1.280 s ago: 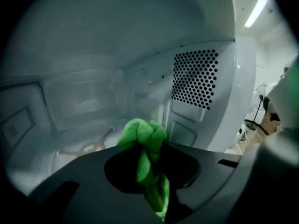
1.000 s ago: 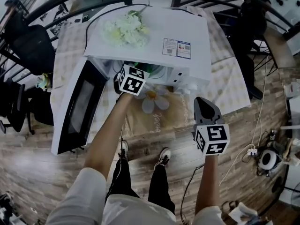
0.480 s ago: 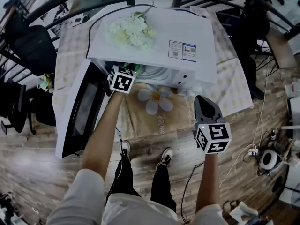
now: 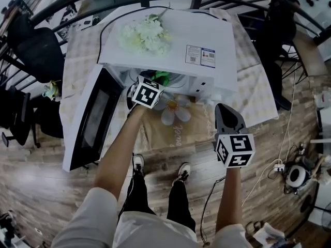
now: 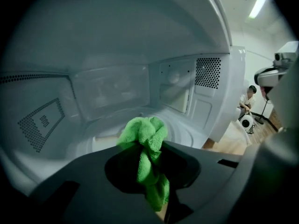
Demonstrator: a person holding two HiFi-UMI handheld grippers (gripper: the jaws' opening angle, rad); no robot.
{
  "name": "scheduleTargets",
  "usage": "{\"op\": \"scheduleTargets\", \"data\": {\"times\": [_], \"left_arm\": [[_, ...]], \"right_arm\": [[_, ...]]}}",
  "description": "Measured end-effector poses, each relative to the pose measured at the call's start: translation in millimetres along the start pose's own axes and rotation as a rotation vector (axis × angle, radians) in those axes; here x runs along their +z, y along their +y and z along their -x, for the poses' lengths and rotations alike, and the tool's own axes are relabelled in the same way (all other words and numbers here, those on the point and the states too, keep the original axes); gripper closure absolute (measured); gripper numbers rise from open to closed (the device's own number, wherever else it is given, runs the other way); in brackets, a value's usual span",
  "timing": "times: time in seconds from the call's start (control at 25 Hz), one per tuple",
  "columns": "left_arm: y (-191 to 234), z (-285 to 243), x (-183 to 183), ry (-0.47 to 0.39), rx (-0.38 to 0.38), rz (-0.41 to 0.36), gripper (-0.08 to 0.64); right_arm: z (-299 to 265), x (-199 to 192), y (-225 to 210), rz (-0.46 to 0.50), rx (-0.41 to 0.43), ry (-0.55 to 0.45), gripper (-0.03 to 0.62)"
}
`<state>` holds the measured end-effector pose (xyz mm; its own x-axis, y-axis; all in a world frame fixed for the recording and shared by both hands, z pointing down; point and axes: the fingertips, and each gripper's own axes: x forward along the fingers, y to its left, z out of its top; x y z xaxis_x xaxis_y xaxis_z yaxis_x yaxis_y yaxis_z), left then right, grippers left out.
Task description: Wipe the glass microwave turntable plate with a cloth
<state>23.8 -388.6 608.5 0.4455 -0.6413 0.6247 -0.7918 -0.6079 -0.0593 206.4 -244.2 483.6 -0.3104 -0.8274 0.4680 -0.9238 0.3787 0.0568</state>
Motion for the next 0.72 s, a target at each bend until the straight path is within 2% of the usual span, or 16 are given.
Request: {"op": "scheduleTargets", "data": {"times": [0.28, 0.44, 0.56, 0.64, 0.72], "left_arm": [[-63.8, -20.4, 22.8, 0.004, -0.122, -0.058, 0.48], [-73.8, -27.8, 35.6, -0.039, -0.145, 0.057, 0.48], [-67.5, -24.7, 40.9, -0.073, -0.157, 0.092, 0.48], [-48.8, -17.1, 45.9, -0.124, -0.11, 0.071, 0.48], [-17.0, -7.7, 49.7, -0.164, 0.015, 0.001, 0.48]], "right_arm": [[8.0, -3.5, -4.2, -0.004, -0.01, 0.007, 0.578], [11.2, -6.3, -7.1, -0.009, -0.018, 0.014, 0.578], [12.6, -5.3, -8.9, -0.012, -0.021, 0.012, 0.578], [12.6, -4.3, -10.2, -0.011, -0.022, 0.01, 0.578], [11.3, -5.2, -11.8, -0.011, -0.023, 0.013, 0.578]]}}
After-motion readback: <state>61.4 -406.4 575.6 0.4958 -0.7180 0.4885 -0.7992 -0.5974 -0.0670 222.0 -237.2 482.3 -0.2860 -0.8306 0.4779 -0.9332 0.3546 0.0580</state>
